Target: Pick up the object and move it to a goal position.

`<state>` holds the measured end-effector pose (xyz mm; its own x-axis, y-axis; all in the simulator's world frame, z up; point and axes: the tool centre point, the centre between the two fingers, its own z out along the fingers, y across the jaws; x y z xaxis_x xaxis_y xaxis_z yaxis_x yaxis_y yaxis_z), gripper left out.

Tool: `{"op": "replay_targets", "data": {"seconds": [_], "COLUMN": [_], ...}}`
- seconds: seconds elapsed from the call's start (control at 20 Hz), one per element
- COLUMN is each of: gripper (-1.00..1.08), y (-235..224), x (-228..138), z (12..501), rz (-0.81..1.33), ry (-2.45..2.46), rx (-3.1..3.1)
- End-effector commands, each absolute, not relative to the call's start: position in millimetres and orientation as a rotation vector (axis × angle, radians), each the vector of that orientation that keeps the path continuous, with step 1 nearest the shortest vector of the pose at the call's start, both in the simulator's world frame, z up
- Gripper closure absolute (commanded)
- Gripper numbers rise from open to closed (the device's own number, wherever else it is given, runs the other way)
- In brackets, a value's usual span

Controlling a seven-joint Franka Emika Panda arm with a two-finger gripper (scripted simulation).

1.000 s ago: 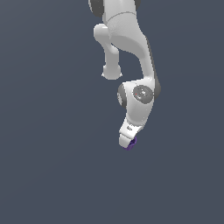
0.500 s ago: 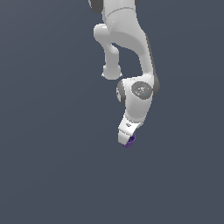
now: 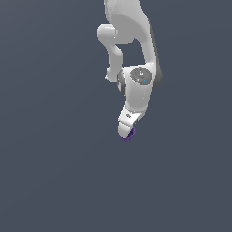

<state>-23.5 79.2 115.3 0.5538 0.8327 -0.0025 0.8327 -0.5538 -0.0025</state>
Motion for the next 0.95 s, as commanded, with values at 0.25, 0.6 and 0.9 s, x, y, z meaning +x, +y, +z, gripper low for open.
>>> {"op": "replay_targets", "data": {"seconds": [0.25,0.6,0.9], "gripper": [1.08,1.08,1.08], "y": [62,53,51], "x": [-58,-76,-81], "z": [152,173,179], "rz": [0.002,0.002,0.002], "ry": [-1.484,-1.483,-1.483], "rx": [-2.77,-2.769,-2.769]}}
